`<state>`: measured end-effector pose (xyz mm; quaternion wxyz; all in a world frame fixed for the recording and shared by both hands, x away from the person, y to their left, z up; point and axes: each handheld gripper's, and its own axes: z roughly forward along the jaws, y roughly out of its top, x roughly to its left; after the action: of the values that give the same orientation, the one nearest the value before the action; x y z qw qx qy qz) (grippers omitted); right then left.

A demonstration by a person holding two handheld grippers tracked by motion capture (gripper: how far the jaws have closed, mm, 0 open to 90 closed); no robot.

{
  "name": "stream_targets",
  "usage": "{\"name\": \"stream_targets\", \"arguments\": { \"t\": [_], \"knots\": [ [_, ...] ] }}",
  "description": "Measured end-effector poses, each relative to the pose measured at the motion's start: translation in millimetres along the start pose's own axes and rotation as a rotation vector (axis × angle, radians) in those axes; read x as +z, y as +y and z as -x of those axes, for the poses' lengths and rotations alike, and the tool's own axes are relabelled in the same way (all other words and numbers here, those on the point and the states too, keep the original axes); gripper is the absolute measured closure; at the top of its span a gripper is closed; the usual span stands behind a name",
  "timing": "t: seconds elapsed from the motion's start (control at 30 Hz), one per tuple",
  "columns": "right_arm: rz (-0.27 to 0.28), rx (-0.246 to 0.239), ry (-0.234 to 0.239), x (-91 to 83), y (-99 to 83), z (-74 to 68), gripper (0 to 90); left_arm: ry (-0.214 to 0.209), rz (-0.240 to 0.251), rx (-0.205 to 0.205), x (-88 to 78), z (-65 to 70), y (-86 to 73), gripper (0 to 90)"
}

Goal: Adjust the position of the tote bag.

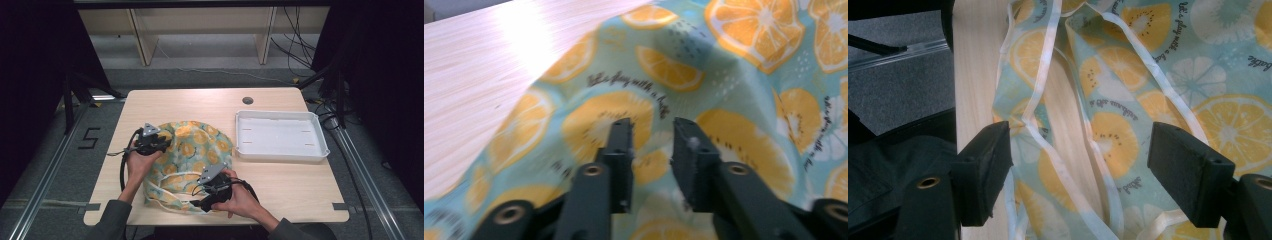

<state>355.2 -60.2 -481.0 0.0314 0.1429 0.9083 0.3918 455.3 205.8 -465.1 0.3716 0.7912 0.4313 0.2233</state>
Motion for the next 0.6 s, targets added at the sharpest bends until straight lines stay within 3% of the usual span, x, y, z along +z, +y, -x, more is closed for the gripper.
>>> {"name": "stream_targets", "arguments": {
  "t": [0.03,0.1,0.17,0.27,0.5,0.6],
  "knots": [
    [-0.001,0.002,0.007,0.1,-0.1,-0.1,26.6,0.009,0.027,-0.037,-4.0,1.8,-0.9,65.2],
    [-0.004,0.003,0.013,-0.5,-0.1,-1.1,26.6,-0.003,0.002,0.006,-19.9,-1.5,-3.3,60.2],
    [-0.011,-0.006,0.019,0.3,-0.4,-1.7,26.6,-0.025,0.032,-0.023,-31.1,2.3,-7.4,56.0],
    [-0.02,-0.011,0.027,2.8,-1.3,-2.8,26.6,-0.053,0.027,-0.024,-45.6,11.6,-12.7,50.0],
    [-0.058,-0.028,0.059,10.6,-4.3,-7.3,31.1,-0.104,-0.003,0.006,-60.4,33.1,-27.0,41.0],
    [-0.087,-0.041,0.067,14.0,-5.4,-9.3,42.2,-0.109,0.0,-0.005,-62.7,37.9,-29.0,38.8]
  ]
}}
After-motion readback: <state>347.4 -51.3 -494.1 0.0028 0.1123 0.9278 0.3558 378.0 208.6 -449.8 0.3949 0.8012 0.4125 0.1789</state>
